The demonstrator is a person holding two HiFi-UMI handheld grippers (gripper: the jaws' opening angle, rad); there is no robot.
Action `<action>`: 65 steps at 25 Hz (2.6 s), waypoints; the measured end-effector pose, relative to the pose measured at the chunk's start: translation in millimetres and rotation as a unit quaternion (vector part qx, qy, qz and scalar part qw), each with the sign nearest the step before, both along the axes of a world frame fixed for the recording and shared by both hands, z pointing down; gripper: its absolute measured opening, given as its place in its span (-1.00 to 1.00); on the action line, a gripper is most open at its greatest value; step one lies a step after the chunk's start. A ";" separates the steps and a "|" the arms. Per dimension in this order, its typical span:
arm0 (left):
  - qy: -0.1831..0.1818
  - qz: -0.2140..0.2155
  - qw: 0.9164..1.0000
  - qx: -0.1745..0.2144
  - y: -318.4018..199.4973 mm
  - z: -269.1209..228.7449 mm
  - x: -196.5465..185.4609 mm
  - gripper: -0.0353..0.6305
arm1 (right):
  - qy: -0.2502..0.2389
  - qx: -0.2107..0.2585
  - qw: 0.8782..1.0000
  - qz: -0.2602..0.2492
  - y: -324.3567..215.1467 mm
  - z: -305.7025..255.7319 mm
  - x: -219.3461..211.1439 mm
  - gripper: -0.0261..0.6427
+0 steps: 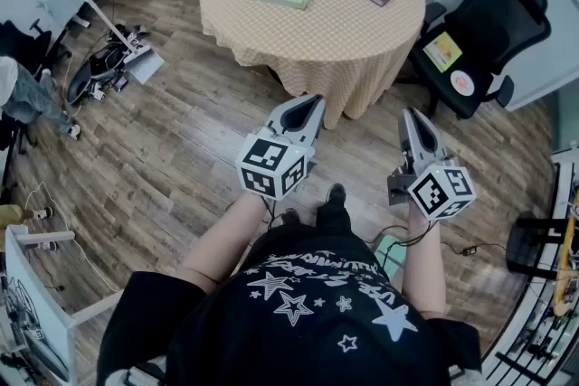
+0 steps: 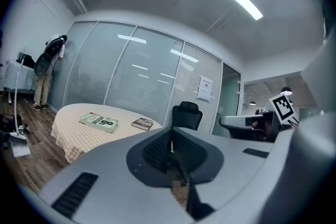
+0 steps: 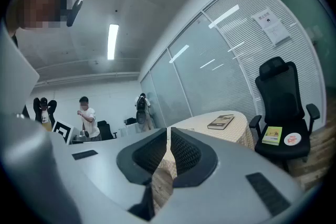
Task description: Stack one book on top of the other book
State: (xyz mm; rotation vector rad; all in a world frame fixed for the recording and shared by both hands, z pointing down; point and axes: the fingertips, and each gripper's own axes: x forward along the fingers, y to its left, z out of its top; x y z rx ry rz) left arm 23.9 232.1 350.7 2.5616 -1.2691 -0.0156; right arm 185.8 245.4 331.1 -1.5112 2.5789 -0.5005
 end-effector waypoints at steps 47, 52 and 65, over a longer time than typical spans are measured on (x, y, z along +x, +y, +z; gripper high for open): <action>-0.039 -0.026 0.998 -0.031 -115.1 35.4 -16.0 -0.86 | -0.036 -0.028 0.999 0.013 -132.2 57.7 15.5 -0.79; -0.042 -0.031 0.997 -0.049 -152.9 44.4 -1.4 -0.86 | -0.048 -0.029 0.998 0.014 -170.6 59.1 34.9 -0.79; -0.059 -0.019 0.997 -0.037 -227.3 36.5 71.0 -0.86 | -0.061 -0.022 0.997 0.029 -236.9 58.2 107.0 -0.79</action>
